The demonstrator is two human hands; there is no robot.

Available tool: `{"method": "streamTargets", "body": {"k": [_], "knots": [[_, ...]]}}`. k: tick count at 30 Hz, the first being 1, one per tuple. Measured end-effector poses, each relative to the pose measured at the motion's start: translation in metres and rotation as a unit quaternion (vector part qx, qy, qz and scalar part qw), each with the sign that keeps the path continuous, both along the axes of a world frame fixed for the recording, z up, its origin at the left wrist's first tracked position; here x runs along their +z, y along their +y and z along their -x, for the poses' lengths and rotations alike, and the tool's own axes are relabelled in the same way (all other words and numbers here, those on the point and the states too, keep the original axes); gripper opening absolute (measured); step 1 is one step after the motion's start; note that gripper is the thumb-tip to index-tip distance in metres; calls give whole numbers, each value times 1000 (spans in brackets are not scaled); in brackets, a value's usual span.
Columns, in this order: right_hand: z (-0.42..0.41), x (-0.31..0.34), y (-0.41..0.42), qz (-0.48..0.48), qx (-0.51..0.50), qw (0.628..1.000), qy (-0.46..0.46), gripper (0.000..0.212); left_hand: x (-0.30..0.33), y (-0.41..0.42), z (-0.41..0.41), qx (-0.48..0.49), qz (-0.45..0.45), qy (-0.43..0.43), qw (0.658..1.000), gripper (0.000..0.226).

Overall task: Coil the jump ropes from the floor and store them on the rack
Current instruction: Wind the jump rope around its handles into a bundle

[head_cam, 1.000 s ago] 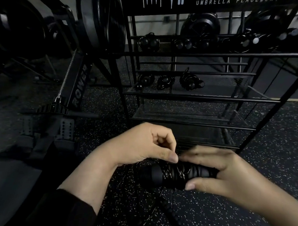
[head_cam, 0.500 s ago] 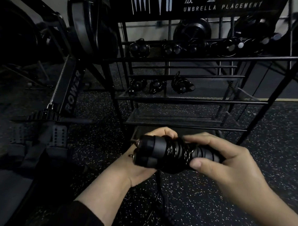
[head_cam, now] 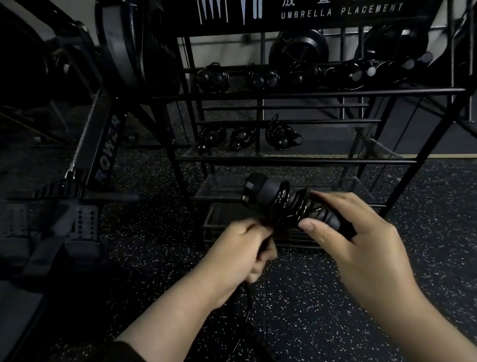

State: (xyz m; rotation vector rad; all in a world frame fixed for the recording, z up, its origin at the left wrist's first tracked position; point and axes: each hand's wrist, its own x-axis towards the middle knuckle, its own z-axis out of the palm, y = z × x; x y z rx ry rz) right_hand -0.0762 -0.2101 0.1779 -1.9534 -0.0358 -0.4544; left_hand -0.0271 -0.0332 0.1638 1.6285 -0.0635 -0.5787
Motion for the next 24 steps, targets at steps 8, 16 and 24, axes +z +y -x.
{"method": "streamTargets", "body": {"k": [8, 16, 24], "knots": [[-6, -15, -6, 127, -28, 990, 60, 72, -1, 1, 1, -121, -324, -255, 903, 29], [-15, -20, -20, 209, 56, 969, 121, 71, 37, 25, -7, -207, -359, -350, 840, 16], [-4, -12, -11, 172, 259, 934, 176, 45, 45, 45, -17, -230, -225, -316, 892, 16]]}}
